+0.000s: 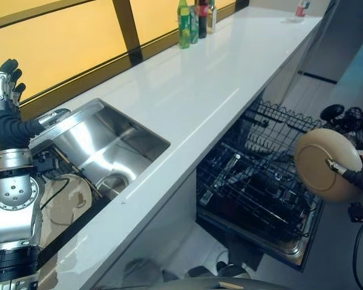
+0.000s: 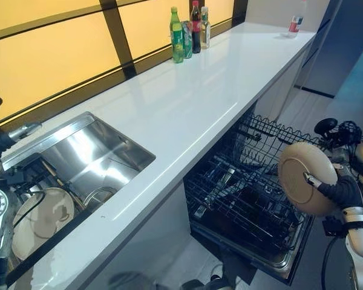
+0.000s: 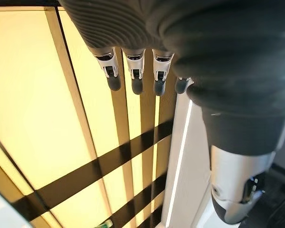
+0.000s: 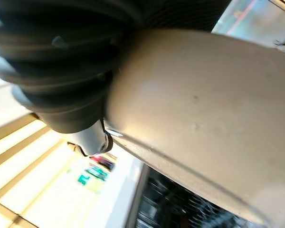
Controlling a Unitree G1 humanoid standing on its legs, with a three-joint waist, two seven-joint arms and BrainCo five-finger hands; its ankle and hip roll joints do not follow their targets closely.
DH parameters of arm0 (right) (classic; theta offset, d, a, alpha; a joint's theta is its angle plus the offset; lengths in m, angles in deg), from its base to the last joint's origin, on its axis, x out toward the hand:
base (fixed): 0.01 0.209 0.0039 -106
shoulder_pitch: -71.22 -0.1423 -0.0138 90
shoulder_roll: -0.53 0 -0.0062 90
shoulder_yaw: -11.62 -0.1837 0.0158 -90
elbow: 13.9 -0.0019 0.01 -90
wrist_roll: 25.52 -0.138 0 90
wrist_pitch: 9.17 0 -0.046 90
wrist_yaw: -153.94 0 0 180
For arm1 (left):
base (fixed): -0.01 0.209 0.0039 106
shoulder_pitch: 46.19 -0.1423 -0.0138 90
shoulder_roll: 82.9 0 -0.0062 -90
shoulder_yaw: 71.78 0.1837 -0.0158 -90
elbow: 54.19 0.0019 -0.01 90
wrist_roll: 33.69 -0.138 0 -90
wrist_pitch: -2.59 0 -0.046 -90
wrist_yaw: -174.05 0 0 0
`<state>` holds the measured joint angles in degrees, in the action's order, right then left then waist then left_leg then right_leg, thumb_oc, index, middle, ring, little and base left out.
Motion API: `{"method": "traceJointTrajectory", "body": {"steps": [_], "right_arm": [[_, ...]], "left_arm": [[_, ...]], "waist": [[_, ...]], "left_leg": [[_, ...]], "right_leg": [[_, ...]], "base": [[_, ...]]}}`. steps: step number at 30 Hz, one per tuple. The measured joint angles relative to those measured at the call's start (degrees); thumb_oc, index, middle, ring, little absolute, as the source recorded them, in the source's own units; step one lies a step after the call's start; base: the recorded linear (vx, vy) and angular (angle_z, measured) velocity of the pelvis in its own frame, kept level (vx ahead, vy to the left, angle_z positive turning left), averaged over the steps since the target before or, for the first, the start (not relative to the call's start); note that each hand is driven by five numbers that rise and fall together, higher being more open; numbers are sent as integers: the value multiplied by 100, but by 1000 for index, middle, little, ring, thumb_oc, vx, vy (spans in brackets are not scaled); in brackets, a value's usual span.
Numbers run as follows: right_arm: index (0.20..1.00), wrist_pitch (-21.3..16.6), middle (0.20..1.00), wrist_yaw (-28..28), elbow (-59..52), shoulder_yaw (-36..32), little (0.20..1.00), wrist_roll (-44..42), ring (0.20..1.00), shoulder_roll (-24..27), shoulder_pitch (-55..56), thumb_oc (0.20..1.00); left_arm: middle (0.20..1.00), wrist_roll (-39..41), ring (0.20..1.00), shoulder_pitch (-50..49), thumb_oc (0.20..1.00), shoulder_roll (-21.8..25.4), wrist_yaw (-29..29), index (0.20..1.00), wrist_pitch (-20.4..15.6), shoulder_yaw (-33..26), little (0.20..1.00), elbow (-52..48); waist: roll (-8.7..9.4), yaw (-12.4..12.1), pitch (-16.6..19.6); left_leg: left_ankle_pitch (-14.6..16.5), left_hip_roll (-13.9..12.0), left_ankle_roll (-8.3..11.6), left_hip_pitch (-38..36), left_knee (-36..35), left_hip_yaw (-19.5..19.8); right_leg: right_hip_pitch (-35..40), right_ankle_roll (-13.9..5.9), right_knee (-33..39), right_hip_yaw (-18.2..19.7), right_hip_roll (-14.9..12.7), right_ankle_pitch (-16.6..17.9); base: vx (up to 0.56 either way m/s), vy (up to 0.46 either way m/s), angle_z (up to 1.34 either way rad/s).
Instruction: Pick up plates and place into dishwasher.
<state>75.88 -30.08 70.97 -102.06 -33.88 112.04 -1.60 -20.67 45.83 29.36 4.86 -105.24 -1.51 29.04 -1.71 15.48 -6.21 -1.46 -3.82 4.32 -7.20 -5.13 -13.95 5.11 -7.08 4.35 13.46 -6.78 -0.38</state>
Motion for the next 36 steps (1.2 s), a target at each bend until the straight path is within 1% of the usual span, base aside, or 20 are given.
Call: {"method": "traceJointTrajectory", "body": {"steps": [2,5,7,9,10,14,15,18,19,23,25,28,31,33,36], "right_arm": [[200,117,200,-63,118,183,200,19,200,0,-32,200],[200,301,200,-366,323,577,200,93,200,-1,-135,200],[200,360,200,-600,433,763,200,91,200,7,-160,200],[200,392,200,-840,681,937,200,90,200,16,-250,200],[200,397,200,-939,838,1019,200,89,200,42,-314,200],[200,411,200,-1379,1355,1338,200,86,200,242,-577,200],[200,410,200,-1459,1436,1405,200,80,200,285,-623,200],[200,408,200,-1677,1685,1568,200,74,200,418,-713,200],[200,407,200,-1737,1805,1569,200,73,200,421,-735,200],[200,402,200,-1854,2147,1881,200,76,200,568,-835,200],[200,393,200,-1934,2148,1973,200,76,200,613,-844,200],[200,363,200,-1961,2207,2211,200,96,200,628,-1018,200],[200,356,200,-1979,2282,2549,200,161,200,691,-1216,200],[200,357,200,-1948,2503,2762,200,227,200,751,-1468,200],[200,351,200,-1933,2817,3048,200,278,200,771,-1721,200]], "left_arm": [[1000,-1,1000,1,1000,0,0,1000,42,-1,1000,-83],[1000,-1,1000,1,1000,2,-8,1000,91,-1,1000,-121],[1000,-2,1000,3,1000,2,-12,1000,118,-1,1000,-121],[1000,-42,1000,15,1000,5,-17,1000,131,0,1000,-121],[1000,-66,1000,22,1000,8,-38,1000,146,0,1000,-121],[1000,-101,1000,55,1000,80,-76,1000,291,19,1000,-118],[1000,-101,1000,68,1000,104,-73,1000,305,48,1000,-117],[1000,-101,1000,85,1000,234,-67,1000,354,70,1000,-117],[1000,-101,1000,86,1000,312,-68,1000,356,72,1000,-117],[1000,-101,1000,131,1000,575,-42,1000,368,121,1000,-117],[1000,-101,1000,257,1000,680,-34,1000,371,247,1000,-116],[1000,-101,1000,454,1000,800,-21,1000,371,332,1000,-115],[1000,-103,1000,655,1000,833,79,1000,371,448,1000,-112],[1000,-113,1000,803,1000,943,123,1000,372,628,1000,-110],[1000,-338,1000,1104,1000,1103,310,1000,424,882,1000,-71]], "waist": [[8,-76,-14],[57,-109,-44],[67,-203,-51],[86,-274,-59],[96,-351,-66],[152,-458,-99],[167,-537,-109],[228,-583,-152],[250,-680,-167],[326,-750,-250],[336,-844,-261],[364,-855,-393],[347,-869,-417],[334,-905,-530],[256,-982,-649]], "left_leg": [[0,-11,2,8,2,11],[-17,-9,12,42,3,121],[-25,-9,14,57,4,165],[-32,-17,21,65,5,220],[-38,-18,26,66,5,250],[-71,-39,45,96,6,369],[-73,-47,49,95,5,371],[-101,-76,65,160,5,464],[-121,-92,74,196,6,481],[-136,-116,89,214,6,503],[-147,-116,88,269,6,516],[-181,-116,90,313,7,563],[-225,-130,98,475,7,617],[-244,-129,102,502,8,629],[-268,-137,118,592,11,655]], "right_leg": [[-1,0,3,-15,12,0],[41,3,13,-179,6,0],[61,6,31,-256,1,2],[97,16,54,-335,2,9],[126,27,77,-367,-3,16],[142,27,77,-541,21,16],[135,27,78,-563,27,16],[122,30,79,-647,56,17],[101,43,78,-665,67,26],[94,59,79,-692,97,37],[60,70,79,-705,96,45],[48,97,79,-754,100,63],[-86,129,78,-794,114,86],[-106,152,77,-806,128,104],[-182,169,76,-827,153,117]], "base": [[15,-93,3],[38,-81,17],[37,-110,13],[40,-154,12],[11,-146,14],[-24,-132,15],[-29,-125,5],[-26,-134,13],[-24,-134,7],[-53,-116,3],[-92,-88,4],[-81,-61,8],[-89,-48,7],[-74,-26,3],[-150,-16,3]]}}
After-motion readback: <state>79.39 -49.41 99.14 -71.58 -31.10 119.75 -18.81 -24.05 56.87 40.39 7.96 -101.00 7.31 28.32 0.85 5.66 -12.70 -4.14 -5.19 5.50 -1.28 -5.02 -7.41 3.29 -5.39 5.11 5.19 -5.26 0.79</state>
